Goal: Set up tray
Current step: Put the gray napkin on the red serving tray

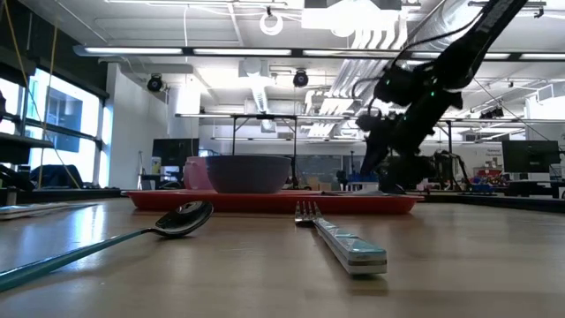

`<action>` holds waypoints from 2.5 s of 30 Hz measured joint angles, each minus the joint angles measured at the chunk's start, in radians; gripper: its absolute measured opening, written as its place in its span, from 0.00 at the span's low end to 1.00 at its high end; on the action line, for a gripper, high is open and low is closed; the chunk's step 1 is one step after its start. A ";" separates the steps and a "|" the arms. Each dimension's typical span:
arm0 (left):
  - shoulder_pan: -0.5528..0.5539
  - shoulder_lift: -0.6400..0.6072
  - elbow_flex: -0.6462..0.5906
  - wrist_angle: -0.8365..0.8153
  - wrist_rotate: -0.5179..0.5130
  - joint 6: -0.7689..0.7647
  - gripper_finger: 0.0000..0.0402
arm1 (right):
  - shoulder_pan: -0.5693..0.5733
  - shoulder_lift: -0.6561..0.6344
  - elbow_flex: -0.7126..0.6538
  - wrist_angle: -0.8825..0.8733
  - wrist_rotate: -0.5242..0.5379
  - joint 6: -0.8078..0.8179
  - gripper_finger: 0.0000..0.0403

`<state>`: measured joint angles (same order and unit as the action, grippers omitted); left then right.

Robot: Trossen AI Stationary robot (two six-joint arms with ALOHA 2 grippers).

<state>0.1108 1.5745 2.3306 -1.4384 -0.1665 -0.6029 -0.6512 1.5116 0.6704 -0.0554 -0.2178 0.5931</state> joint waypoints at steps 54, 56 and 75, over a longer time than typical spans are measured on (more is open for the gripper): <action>0.000 0.000 0.000 -0.005 0.071 -0.060 0.38 | -0.018 0.096 0.087 0.198 0.183 -0.292 0.37; 0.000 0.000 0.000 -0.005 0.071 -0.057 0.38 | -0.014 0.052 0.130 0.128 0.182 -0.305 0.41; 0.000 0.000 0.000 0.000 0.028 0.074 0.38 | 0.164 -0.020 0.370 -0.658 0.025 -0.006 0.24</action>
<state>0.1108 1.5745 2.3308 -1.4380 -0.1384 -0.5288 -0.4869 1.4911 1.0402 -0.7136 -0.1925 0.5871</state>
